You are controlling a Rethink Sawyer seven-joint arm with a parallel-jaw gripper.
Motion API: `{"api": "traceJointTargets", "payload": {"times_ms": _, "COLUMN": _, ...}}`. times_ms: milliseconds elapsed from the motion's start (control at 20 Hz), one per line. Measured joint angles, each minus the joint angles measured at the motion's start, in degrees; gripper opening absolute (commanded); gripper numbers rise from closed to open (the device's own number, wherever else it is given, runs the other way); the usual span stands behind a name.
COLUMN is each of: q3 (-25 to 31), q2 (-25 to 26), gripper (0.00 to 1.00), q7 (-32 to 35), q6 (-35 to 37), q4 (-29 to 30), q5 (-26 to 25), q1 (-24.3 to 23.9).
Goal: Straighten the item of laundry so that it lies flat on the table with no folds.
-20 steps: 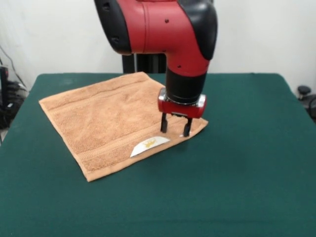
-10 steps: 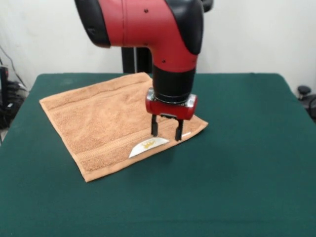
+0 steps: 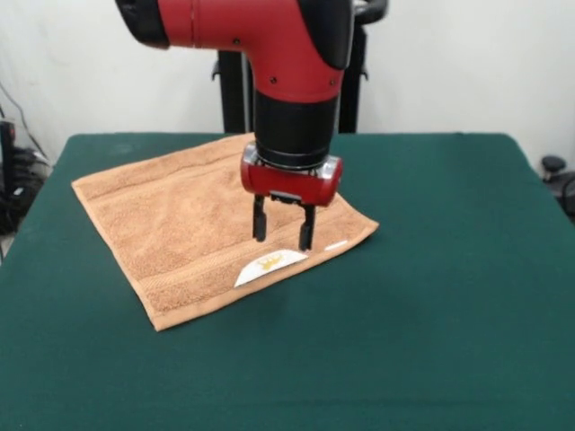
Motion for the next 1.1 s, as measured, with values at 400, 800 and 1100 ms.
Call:
{"api": "traceJointTargets", "payload": {"times_ms": 400, "q3": -0.01, "q2": -4.37, "gripper": 1.0, "q7": 0.0, "q6": -3.0, "q4": 3.89, "q5": -0.02, "q1": 0.17}}
{"api": "traceJointTargets", "payload": {"times_ms": 800, "q3": 2.62, "q2": -15.68, "gripper": 1.0, "q7": 0.0, "q6": -9.06, "q4": 15.08, "q5": -0.02, "q1": -5.75}}
{"api": "traceJointTargets", "payload": {"times_ms": 1100, "q3": 6.29, "q2": -23.02, "gripper": 1.0, "q7": 0.0, "q6": -8.66, "q4": 20.48, "q5": 0.39, "q1": -18.03}}
